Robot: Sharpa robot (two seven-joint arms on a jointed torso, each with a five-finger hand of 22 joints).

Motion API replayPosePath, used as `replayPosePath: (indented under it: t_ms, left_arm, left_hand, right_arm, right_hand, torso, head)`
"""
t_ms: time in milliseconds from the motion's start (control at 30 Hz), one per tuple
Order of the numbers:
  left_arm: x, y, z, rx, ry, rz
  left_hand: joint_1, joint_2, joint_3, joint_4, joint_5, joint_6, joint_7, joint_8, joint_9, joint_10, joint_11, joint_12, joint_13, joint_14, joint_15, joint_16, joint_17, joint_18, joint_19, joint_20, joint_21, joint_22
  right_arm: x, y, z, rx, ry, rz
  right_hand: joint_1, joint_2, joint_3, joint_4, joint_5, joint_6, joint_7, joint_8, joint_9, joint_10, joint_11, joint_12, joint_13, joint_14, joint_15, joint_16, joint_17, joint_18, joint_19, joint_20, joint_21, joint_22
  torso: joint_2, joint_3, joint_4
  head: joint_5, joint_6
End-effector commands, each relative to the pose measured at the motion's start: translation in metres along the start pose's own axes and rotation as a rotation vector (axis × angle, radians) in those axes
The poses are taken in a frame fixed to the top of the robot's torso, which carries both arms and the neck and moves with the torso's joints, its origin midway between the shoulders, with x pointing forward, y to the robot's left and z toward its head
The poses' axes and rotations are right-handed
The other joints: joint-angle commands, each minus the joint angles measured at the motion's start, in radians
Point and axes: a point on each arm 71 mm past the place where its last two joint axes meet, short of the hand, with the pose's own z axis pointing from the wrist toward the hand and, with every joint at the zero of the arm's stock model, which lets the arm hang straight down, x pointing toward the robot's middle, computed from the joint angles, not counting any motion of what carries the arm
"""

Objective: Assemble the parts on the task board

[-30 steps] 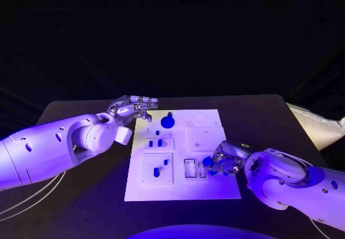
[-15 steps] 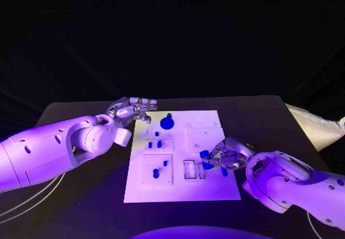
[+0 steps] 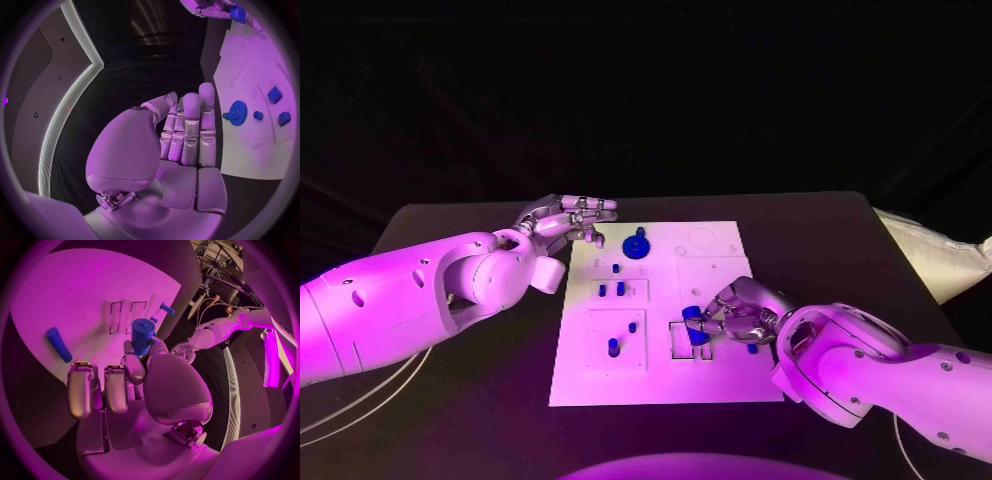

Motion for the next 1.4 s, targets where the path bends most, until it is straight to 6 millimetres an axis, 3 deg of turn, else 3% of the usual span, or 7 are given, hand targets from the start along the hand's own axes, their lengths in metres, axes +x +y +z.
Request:
replayPosePath:
  t_ms: [33, 633, 867, 1000, 1133, 1267, 1400]
  left_arm:
    - [0.004, 0.000, 0.000, 0.004, 0.023, -0.011]
    - [0.004, 0.000, 0.000, 0.003, 0.026, -0.012]
    - [0.004, 0.000, 0.000, 0.002, 0.025, -0.011]
    - [0.003, 0.000, 0.000, 0.002, 0.025, -0.011]
    - [0.004, 0.000, 0.000, 0.001, 0.028, -0.012]
    - [0.003, 0.000, 0.000, 0.001, 0.029, -0.012]
    - [0.003, 0.000, 0.000, 0.000, 0.030, -0.013]
  left_hand:
    - [0.004, 0.002, -0.001, -0.003, 0.004, -0.004, 0.003, 0.006, 0.000, -0.009, -0.001, 0.002, -0.001, -0.004, 0.001, -0.006, -0.001, 0.020, -0.006, 0.001, -0.006, -0.001]
    - [0.004, 0.002, -0.001, -0.003, 0.004, -0.004, 0.003, 0.006, 0.000, -0.009, -0.001, 0.002, -0.001, -0.004, 0.001, -0.006, -0.001, 0.020, -0.006, 0.001, -0.006, -0.001]
    - [0.004, 0.002, -0.001, -0.003, 0.004, -0.004, 0.003, 0.006, 0.000, -0.009, -0.001, 0.002, -0.001, -0.004, 0.001, -0.006, -0.001, 0.020, -0.006, 0.001, -0.006, -0.001]
    - [0.003, 0.003, -0.003, -0.003, 0.004, -0.004, 0.003, 0.006, 0.000, -0.010, 0.000, 0.003, -0.001, -0.005, 0.001, -0.006, -0.002, 0.020, -0.006, 0.001, -0.007, -0.001]
    - [-0.002, 0.002, -0.006, -0.001, 0.003, -0.006, 0.004, 0.006, -0.001, -0.012, 0.001, 0.004, -0.002, -0.005, 0.002, -0.005, -0.003, 0.019, -0.006, 0.002, -0.007, -0.002]
    - [-0.003, 0.001, -0.007, -0.001, 0.003, -0.007, 0.005, 0.005, -0.001, -0.014, 0.001, 0.004, -0.002, -0.006, 0.003, -0.005, -0.004, 0.019, -0.006, 0.002, -0.008, -0.002]
    - [-0.003, 0.001, -0.007, -0.001, 0.003, -0.007, 0.005, 0.005, -0.001, -0.014, 0.001, 0.004, -0.002, -0.006, 0.003, -0.005, -0.004, 0.019, -0.006, 0.002, -0.008, -0.002]
  right_arm:
    - [0.011, 0.000, 0.002, 0.035, 0.119, -0.013]
    - [0.015, 0.001, 0.010, 0.056, 0.115, -0.066]
    - [0.011, 0.003, 0.010, 0.040, 0.066, -0.102]
    - [0.010, 0.004, 0.010, 0.029, 0.046, -0.124]
    - [0.008, 0.005, 0.009, 0.008, 0.027, -0.144]
    - [0.007, 0.007, 0.007, -0.025, 0.011, -0.173]
    - [0.007, 0.009, 0.006, -0.052, 0.011, -0.211]
  right_hand:
    - [0.000, 0.005, -0.007, 0.001, 0.002, 0.014, -0.011, 0.000, 0.001, 0.005, -0.004, -0.001, 0.000, 0.064, -0.008, -0.004, 0.029, -0.007, 0.003, -0.003, 0.005, 0.044]
    - [-0.022, 0.002, -0.027, 0.003, -0.024, 0.018, -0.012, -0.003, 0.008, 0.005, -0.004, -0.010, 0.000, 0.064, -0.008, -0.005, 0.028, -0.007, 0.003, -0.004, 0.005, 0.045]
    - [-0.134, -0.022, -0.112, 0.004, -0.297, 0.017, -0.011, -0.011, 0.026, -0.002, -0.003, -0.042, -0.008, 0.059, -0.007, -0.019, 0.010, -0.005, -0.005, -0.003, -0.002, 0.036]
    - [-0.214, -0.081, -0.101, 0.008, -0.381, 0.010, -0.008, -0.018, 0.038, -0.016, 0.001, -0.085, -0.031, 0.057, -0.004, -0.029, -0.003, -0.003, -0.011, -0.001, -0.009, 0.026]
    - [-0.240, -0.114, -0.061, 0.008, -0.385, 0.008, -0.007, -0.021, 0.046, -0.021, 0.001, -0.106, -0.040, 0.057, -0.003, -0.033, -0.006, -0.002, -0.014, 0.000, -0.012, 0.022]
    - [-0.150, -0.093, -0.028, -0.002, -0.358, 0.009, -0.008, -0.023, 0.058, -0.017, 0.000, -0.112, -0.034, 0.058, -0.005, -0.033, -0.004, -0.002, -0.013, 0.000, -0.013, 0.023]
    - [-0.028, -0.076, -0.006, -0.056, -0.275, 0.014, -0.011, -0.022, 0.068, -0.014, -0.002, -0.116, -0.029, 0.059, -0.007, -0.031, 0.002, -0.003, -0.010, -0.003, -0.011, 0.027]
  torso:
    - [0.001, 0.0001, -0.0004]
    - [0.000, 0.0013, -0.0010]
    - [0.001, 0.0015, -0.0016]
    - [0.000, 0.0012, -0.0026]
    - [0.001, 0.0015, -0.0018]
    - [0.000, 0.0017, -0.0020]
    - [0.001, 0.0017, -0.0020]
  head:
    - [0.003, -0.002]
    - [0.008, -0.005]
    - [0.009, -0.004]
    - [0.009, -0.004]
    - [0.010, -0.003]
    - [0.010, -0.004]
    - [0.009, -0.005]
